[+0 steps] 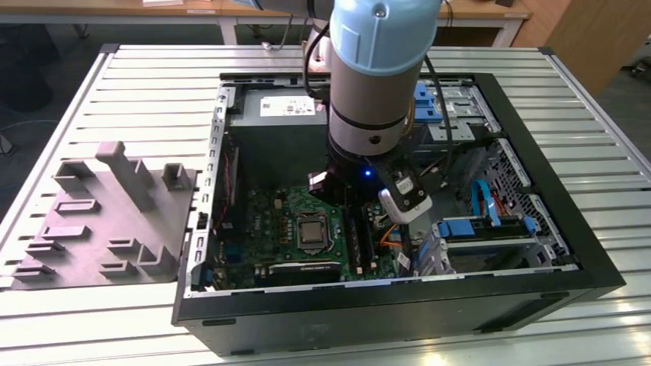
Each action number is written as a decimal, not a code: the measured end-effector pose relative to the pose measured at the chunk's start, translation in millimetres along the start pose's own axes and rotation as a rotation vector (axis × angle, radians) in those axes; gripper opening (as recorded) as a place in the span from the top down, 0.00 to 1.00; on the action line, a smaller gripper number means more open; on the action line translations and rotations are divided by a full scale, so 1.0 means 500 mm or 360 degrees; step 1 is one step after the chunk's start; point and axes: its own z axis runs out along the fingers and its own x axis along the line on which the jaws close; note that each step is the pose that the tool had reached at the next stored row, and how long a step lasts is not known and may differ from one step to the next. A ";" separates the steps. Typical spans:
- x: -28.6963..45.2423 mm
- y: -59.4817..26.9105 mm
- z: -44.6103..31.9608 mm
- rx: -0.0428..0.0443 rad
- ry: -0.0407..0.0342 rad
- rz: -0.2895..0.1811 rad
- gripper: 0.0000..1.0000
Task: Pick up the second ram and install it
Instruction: 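Insert the second ram into the second slot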
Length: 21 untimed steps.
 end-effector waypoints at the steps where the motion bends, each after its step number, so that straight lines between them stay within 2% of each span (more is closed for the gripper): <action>1: 0.000 0.000 0.000 0.0000 0.0000 0.0003 0.89; 13: -0.001 0.000 0.001 0.0002 -0.0003 0.0049 0.89; 21: 0.000 0.000 0.003 0.0002 -0.0004 0.0051 0.89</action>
